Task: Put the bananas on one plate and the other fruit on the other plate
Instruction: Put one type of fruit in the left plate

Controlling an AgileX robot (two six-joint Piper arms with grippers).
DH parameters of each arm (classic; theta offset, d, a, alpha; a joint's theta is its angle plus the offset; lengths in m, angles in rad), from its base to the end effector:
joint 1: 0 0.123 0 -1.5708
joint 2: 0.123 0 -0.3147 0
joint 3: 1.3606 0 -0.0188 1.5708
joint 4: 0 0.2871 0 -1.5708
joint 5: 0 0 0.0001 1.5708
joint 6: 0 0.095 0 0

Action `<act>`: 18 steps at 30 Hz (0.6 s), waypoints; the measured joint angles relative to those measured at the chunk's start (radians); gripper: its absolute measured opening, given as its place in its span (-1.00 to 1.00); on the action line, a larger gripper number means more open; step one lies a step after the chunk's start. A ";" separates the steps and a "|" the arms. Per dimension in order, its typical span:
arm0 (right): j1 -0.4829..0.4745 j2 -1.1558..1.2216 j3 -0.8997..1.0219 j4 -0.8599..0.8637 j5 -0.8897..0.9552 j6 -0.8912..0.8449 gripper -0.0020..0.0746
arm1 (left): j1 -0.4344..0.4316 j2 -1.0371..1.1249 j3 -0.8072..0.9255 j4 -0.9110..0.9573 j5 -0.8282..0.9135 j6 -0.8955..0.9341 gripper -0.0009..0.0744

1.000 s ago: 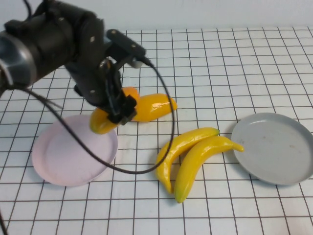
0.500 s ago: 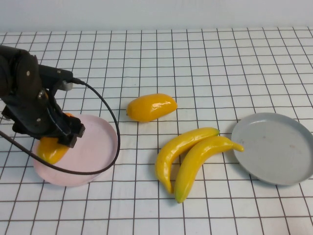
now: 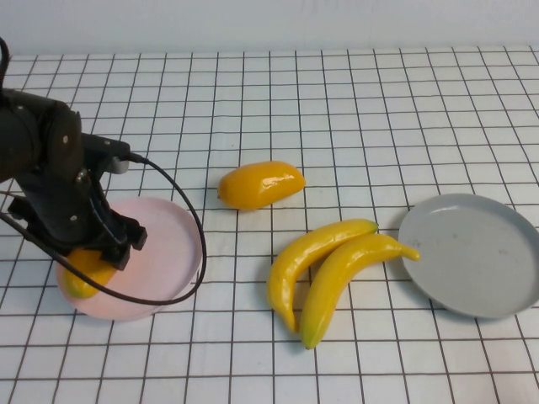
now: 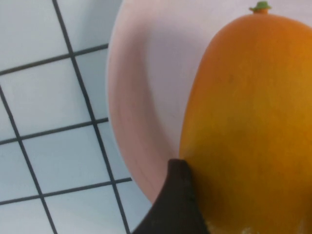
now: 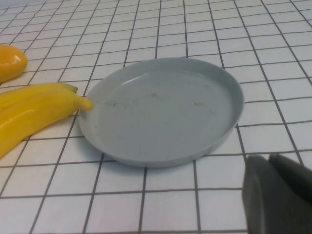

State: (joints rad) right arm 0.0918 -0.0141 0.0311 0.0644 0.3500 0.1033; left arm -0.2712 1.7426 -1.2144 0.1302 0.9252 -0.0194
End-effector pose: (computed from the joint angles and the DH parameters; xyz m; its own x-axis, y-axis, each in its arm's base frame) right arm 0.0631 0.0079 0.1698 -0.2891 0.1371 -0.9474 -0.0665 0.9844 0.1628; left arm 0.3674 -0.0919 0.2261 -0.9264 0.3187 -0.2008 0.3011 0.9468 0.1135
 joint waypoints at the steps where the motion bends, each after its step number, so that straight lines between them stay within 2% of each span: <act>1: 0.000 0.000 0.000 0.000 0.000 0.000 -0.99 | 0.001 0.001 0.000 0.002 0.002 -0.008 0.44; 4: 0.000 0.000 0.000 0.000 0.000 0.000 -0.99 | 0.001 0.001 0.000 -0.003 0.011 -0.014 0.44; 9: 0.000 0.000 0.000 0.000 0.000 0.000 -0.99 | 0.001 0.001 0.000 -0.036 0.015 -0.003 0.78; 13: 0.000 0.000 0.000 0.000 0.000 0.000 -0.99 | 0.001 0.001 -0.005 -0.049 0.050 0.019 0.80; 18: 0.000 0.000 0.000 0.000 0.000 0.000 -0.99 | 0.001 0.002 -0.135 -0.053 0.236 0.041 0.80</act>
State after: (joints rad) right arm 0.0918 -0.0141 0.0311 0.0644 0.3500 0.1033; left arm -0.2703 1.7449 -1.3494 0.0770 1.1609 0.0212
